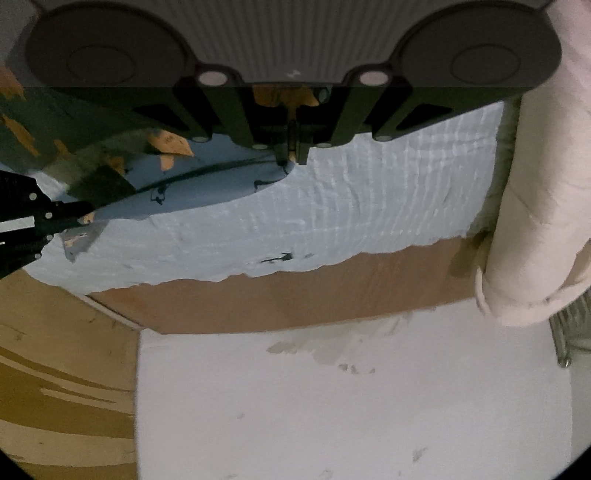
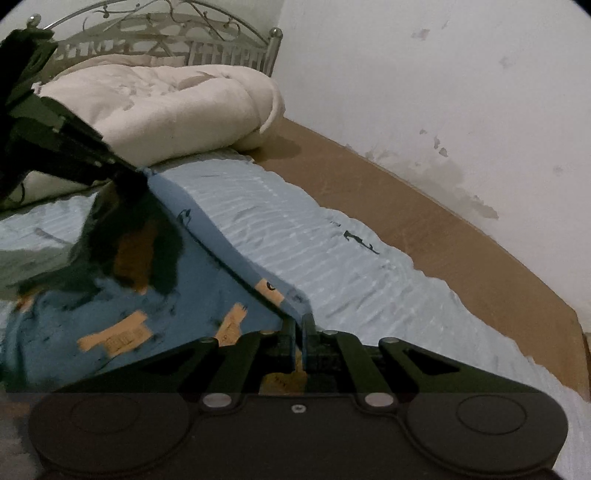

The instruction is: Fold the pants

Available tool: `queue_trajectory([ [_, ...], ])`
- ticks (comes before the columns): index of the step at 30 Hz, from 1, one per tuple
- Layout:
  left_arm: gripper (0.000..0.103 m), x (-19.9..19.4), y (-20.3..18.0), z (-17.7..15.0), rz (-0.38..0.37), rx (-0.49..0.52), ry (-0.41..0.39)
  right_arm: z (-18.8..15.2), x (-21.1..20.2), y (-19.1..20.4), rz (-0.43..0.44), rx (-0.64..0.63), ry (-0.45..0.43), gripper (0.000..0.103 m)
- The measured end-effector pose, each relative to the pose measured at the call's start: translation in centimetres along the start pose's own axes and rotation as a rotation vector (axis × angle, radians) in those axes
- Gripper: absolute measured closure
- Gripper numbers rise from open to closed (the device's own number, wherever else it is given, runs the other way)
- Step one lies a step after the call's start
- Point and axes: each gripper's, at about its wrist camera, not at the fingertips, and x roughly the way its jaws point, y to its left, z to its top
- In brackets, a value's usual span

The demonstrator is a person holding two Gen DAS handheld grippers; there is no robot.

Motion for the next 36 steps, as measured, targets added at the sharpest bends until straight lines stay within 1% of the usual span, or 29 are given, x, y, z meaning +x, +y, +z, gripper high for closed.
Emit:
queue_trajectory([
  [1, 0.100, -0.7, -0.5, -0.5, -0.007, 0.015, -0.006, -1.3, -2.0, 1.4, -0.014, 0.014, -0.010, 0.102],
  [2, 0.100, -1.5, -1.0, -1.0, -0.014, 0.024, -0.007, -1.3, -2.0, 1.4, -0.014, 0.014, -0.010, 0.102],
  [3, 0.100, -2.1, -1.4, -1.5, -0.023, 0.026, -0.005, -1.9, -2.8, 2.0, -0.018, 0.023, -0.012, 0.102],
  [4, 0.100, -2.7, -1.8, -2.0, -0.033, 0.030, -0.003, -3.4, -4.4, 3.3, -0.023, 0.041, -0.014, 0.102],
  [5, 0.100, -3.3, -2.3, -2.6, -0.039, 0.039, -0.004, -3.4, -4.4, 3.3, -0.023, 0.041, -0.014, 0.102],
  [7, 0.100, -4.3, -3.2, -3.8, -0.043, 0.069, -0.005, -5.0, -5.6, 4.5, -0.025, 0.059, -0.010, 0.102],
  [10, 0.100, -5.5, -4.7, -6.0, -0.037, 0.116, -0.024, -7.0, -6.6, 6.3, -0.039, 0.079, -0.004, 0.102],
  [12, 0.100, -6.0, -5.4, -7.4, -0.038, 0.127, -0.028, -8.2, -7.1, 7.5, -0.052, 0.087, 0.000, 0.102],
  [13, 0.100, -6.1, -5.7, -8.1, -0.036, 0.132, -0.028, -9.4, -7.6, 8.8, -0.067, 0.091, 0.005, 0.102],
  [14, 0.100, -6.4, -5.9, -8.9, -0.032, 0.135, -0.028, -9.4, -7.6, 8.8, -0.067, 0.091, 0.005, 0.102],
  [16, 0.100, -6.7, -6.4, -10.5, -0.024, 0.140, -0.023, -10.5, -8.0, 9.5, -0.069, 0.114, 0.008, 0.102],
  [20, 0.100, -6.8, -7.8, -13.4, 0.017, 0.165, -0.032, -12.8, -8.8, 11.6, -0.099, 0.134, 0.022, 0.102],
  [24, 0.100, -7.0, -8.7, -15.2, 0.056, 0.170, -0.061, -13.4, -8.8, 12.4, -0.112, 0.133, 0.030, 0.102],
  [27, 0.100, -6.9, -8.7, -15.6, 0.071, 0.183, -0.091, -13.4, -9.0, 12.5, -0.119, 0.138, 0.032, 0.102],
  [30, 0.100, -6.9, -8.5, -15.6, 0.062, 0.194, -0.098, -13.2, -9.3, 12.7, -0.124, 0.125, 0.031, 0.102],
  [33, 0.100, -7.2, -8.2, -16.1, 0.044, 0.224, -0.105, -12.9, -10.1, 13.2, -0.131, 0.072, 0.031, 0.103],
  [36, 0.100, -6.8, -8.2, -16.7, 0.027, 0.257, -0.075, -13.6, -10.1, 14.0, -0.136, 0.020, 0.062, 0.103],
])
